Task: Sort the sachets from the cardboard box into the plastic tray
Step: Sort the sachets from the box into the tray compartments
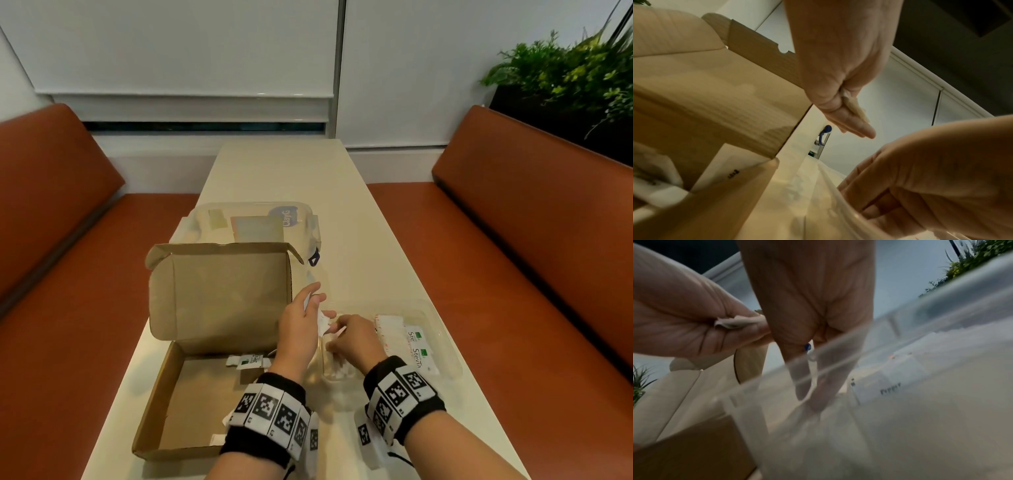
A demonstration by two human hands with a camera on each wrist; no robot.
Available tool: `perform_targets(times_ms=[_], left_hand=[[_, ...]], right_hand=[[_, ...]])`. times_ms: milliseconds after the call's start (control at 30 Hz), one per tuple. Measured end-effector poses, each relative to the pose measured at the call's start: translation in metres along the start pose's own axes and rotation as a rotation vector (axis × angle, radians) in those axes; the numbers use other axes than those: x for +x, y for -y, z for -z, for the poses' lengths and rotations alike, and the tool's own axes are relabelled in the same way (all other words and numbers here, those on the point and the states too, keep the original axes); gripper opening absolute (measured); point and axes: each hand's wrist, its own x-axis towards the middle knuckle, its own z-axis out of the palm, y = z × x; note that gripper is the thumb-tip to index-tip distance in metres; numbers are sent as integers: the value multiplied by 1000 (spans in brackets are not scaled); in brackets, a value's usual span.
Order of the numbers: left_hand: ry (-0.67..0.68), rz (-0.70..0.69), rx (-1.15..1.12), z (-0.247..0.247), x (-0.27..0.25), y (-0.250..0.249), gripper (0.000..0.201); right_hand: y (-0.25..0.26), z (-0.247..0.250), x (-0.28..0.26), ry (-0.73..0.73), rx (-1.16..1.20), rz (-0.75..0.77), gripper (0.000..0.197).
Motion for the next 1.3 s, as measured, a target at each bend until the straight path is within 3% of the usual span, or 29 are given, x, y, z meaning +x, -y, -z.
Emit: perform_targets(times_ms=[133, 267, 367, 433, 533, 600, 633, 700, 767, 867, 1033, 1100, 1300], left_hand=[[4, 1, -6, -2, 1, 1, 25], [20, 11, -41, -3, 0, 2, 28], [12, 12, -36, -3, -1, 3, 28], [4, 6, -32, -3, -1, 3, 27], [5, 6, -53, -4, -3, 1, 24], [11, 31, -85, -3, -4, 0, 27], [13, 41, -89, -3, -4, 1, 30], [16, 40, -72, 0, -5, 4, 41], [2, 9, 9, 4, -7, 6, 52], [61, 75, -77, 2, -14, 7, 60], [189, 96, -122, -5, -24, 9, 65], [219, 94, -120, -9, -27, 9, 65], [120, 111, -174, -11, -21, 11, 50]], right_hand=[[2, 4, -2, 89, -115, 80, 30], [-2, 0, -4, 91, -217, 107, 40], [-3, -1, -4, 93, -218, 112, 23], [-5, -2, -2, 93, -218, 108, 32], [-3, -2, -3, 81, -224, 106, 22], [-4, -1, -4, 85, -222, 113, 33], [-5, 0, -5, 91, -201, 111, 39], [-5, 5, -7, 61, -71, 131, 29], [-8, 13, -8, -68, 174, 154, 14], [-7, 34, -12, -162, 443, 176, 16], [-6, 56, -20, 78, 388, 214, 14], [-10, 58, -21, 89, 385, 214, 9], [-22, 67, -16, -196, 718, 145, 6]])
